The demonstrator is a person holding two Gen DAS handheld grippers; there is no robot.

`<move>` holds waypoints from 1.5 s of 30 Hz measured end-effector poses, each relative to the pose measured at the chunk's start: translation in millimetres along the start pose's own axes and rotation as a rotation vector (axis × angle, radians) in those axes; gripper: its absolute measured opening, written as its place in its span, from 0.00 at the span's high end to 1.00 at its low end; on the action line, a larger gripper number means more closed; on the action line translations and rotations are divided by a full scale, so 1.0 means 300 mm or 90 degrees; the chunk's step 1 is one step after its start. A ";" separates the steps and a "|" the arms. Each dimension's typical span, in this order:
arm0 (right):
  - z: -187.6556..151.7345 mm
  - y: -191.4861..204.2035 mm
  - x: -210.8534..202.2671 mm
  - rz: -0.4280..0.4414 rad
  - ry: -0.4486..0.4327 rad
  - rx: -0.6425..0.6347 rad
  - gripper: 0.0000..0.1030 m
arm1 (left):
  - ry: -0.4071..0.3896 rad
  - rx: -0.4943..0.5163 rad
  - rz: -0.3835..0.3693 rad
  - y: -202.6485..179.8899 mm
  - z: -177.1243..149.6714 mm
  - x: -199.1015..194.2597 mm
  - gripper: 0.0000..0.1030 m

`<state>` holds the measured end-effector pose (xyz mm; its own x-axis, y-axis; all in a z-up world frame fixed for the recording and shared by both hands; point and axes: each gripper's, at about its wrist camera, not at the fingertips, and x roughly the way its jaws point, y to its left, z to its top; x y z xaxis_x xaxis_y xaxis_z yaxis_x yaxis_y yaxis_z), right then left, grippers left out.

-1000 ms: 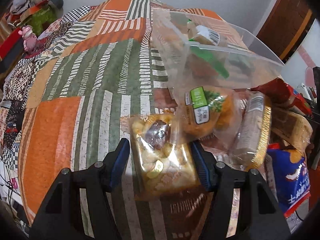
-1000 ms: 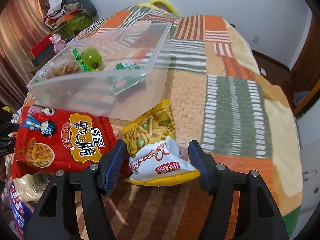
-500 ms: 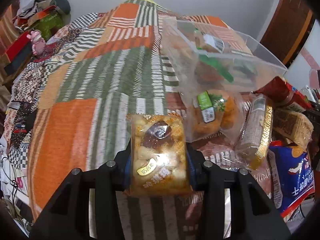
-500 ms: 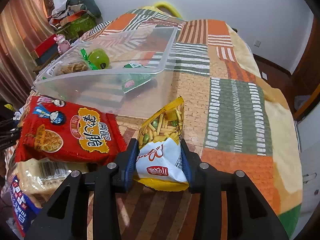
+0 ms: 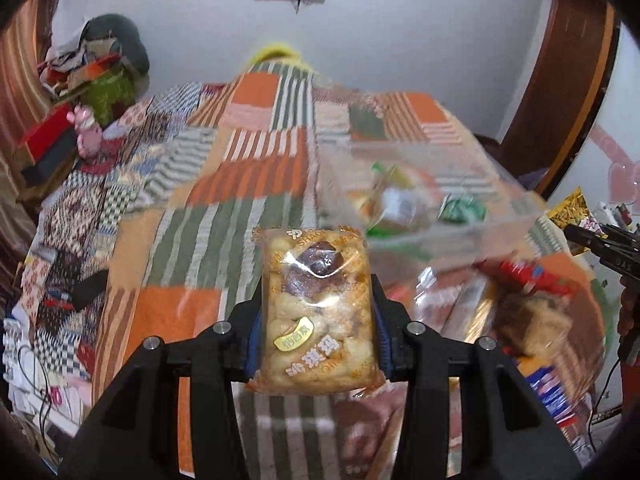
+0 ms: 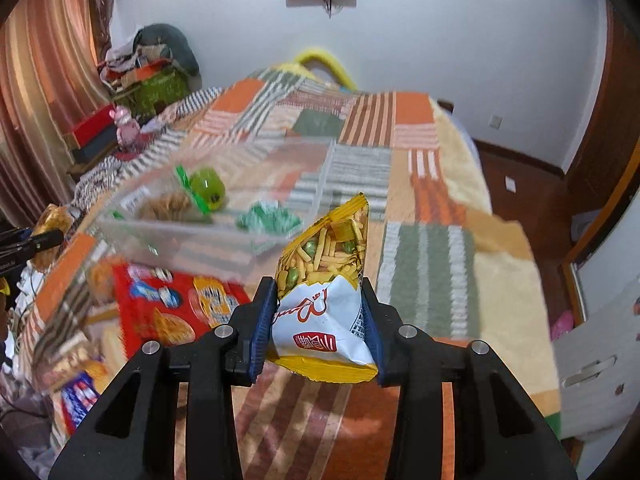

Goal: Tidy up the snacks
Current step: 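Place puffed snack pack in box with left tool while right tool drops yellow chip bag in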

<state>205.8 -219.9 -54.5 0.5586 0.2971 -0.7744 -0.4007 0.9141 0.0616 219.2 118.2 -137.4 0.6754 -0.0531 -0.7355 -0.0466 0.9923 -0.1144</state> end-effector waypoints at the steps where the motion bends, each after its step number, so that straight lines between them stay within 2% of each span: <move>1: 0.014 0.001 -0.012 0.001 -0.010 0.000 0.65 | -0.005 0.002 -0.004 -0.010 0.011 -0.004 0.57; 9: 0.119 0.053 -0.053 0.018 -0.075 -0.010 0.64 | -0.052 0.027 -0.058 -0.127 0.142 -0.017 0.57; 15: 0.164 0.088 -0.016 0.036 -0.092 -0.012 0.64 | -0.055 0.055 -0.086 -0.228 0.218 0.032 0.57; 21: 0.193 0.110 0.091 0.064 -0.072 0.006 0.64 | -0.036 0.061 -0.096 -0.294 0.266 0.131 0.57; 29: 0.200 0.119 0.221 0.072 -0.023 0.011 0.64 | 0.013 0.073 -0.111 -0.353 0.281 0.291 0.57; 35: 0.185 0.112 0.256 0.076 -0.001 0.020 0.64 | 0.046 0.079 -0.110 -0.376 0.270 0.378 0.57; 40: 0.184 0.115 0.211 0.071 -0.013 0.007 0.59 | 0.026 0.081 -0.115 -0.375 0.278 0.337 0.54; 45: 0.174 0.117 0.117 0.072 -0.037 -0.001 0.55 | 0.003 0.080 -0.111 -0.363 0.277 0.227 0.53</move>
<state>249.2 -162.9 -46.8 0.5514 0.4140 -0.7243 -0.4642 0.8736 0.1459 331.5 15.9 -119.5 0.6620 -0.2251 -0.7149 0.1634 0.9742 -0.1555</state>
